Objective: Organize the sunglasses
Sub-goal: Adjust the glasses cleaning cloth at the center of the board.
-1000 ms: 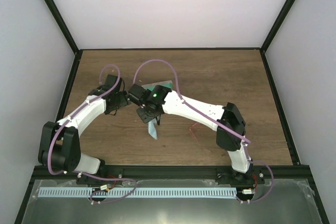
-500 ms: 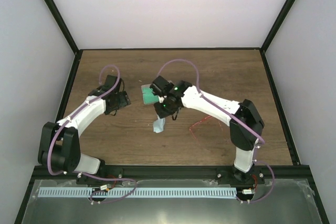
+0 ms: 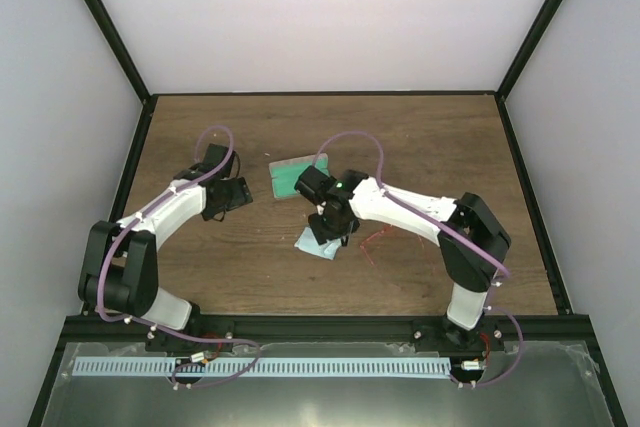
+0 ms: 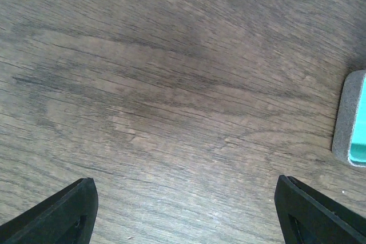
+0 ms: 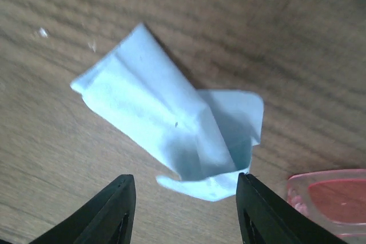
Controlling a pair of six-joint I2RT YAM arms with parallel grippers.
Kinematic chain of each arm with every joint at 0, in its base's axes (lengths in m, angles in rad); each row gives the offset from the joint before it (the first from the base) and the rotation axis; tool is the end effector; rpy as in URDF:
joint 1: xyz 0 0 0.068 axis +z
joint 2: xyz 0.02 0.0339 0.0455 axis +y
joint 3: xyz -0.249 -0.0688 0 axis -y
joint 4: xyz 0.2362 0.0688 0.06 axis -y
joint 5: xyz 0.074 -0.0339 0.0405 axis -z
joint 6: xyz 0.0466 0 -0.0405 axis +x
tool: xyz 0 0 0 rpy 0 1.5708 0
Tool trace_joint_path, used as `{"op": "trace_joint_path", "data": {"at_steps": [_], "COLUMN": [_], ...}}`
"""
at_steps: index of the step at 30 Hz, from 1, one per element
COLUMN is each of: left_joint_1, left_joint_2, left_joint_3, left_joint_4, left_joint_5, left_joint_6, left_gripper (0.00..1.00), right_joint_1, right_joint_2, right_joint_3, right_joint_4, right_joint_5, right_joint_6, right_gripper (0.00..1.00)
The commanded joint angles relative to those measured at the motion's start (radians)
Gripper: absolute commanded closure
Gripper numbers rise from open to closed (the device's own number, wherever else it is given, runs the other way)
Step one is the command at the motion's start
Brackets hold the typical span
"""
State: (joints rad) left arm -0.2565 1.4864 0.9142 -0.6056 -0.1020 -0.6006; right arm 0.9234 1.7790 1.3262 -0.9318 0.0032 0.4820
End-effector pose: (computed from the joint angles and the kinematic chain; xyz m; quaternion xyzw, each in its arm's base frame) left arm 0.2683 -0.0655 0.1730 -0.1775 0.9633 -0.0356 0.1981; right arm 0.2006 0.2651 0.1892 -0.2178 0.9716 0.0589 0.0720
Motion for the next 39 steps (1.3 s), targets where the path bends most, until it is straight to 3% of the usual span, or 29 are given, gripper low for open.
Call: {"op": "trace_joint_path", "data": {"at_steps": [1, 5, 8, 12, 20, 30, 39], "left_joint_1": [0.005, 0.002, -0.003, -0.003, -0.001, 0.000, 0.000], "left_joint_2": [0.015, 0.014, 0.011, 0.009, 0.006, -0.015, -0.023], "left_joint_3": [0.022, 0.020, 0.002, -0.020, -0.023, -0.048, -0.056], "left_joint_4": [0.019, 0.025, 0.035, 0.036, 0.022, 0.017, 0.016], "left_joint_5": [0.017, 0.035, 0.053, 0.046, 0.016, 0.000, -0.004], "left_joint_6": [0.014, 0.015, 0.007, -0.001, 0.001, -0.002, -0.010], "left_gripper": [0.14, 0.14, 0.14, 0.14, 0.14, 0.14, 0.14], "right_joint_1": [0.005, 0.004, 0.005, 0.041, 0.111, 0.121, 0.121], "right_joint_2": [-0.023, -0.001, 0.026, 0.084, 0.197, 0.246, 0.257], "right_joint_3": [0.097, 0.111, 0.096, 0.113, 0.158, 0.138, 0.108], "right_joint_4": [-0.030, -0.004, 0.067, 0.091, 0.096, 0.107, 0.124], "right_joint_5": [0.101, 0.076, -0.020, -0.037, -0.033, 0.010, 0.042], "right_joint_6": [0.026, 0.012, -0.026, -0.056, -0.104, -0.120, -0.129], "right_gripper": [0.52, 0.60, 0.62, 0.66, 0.64, 0.74, 0.70]}}
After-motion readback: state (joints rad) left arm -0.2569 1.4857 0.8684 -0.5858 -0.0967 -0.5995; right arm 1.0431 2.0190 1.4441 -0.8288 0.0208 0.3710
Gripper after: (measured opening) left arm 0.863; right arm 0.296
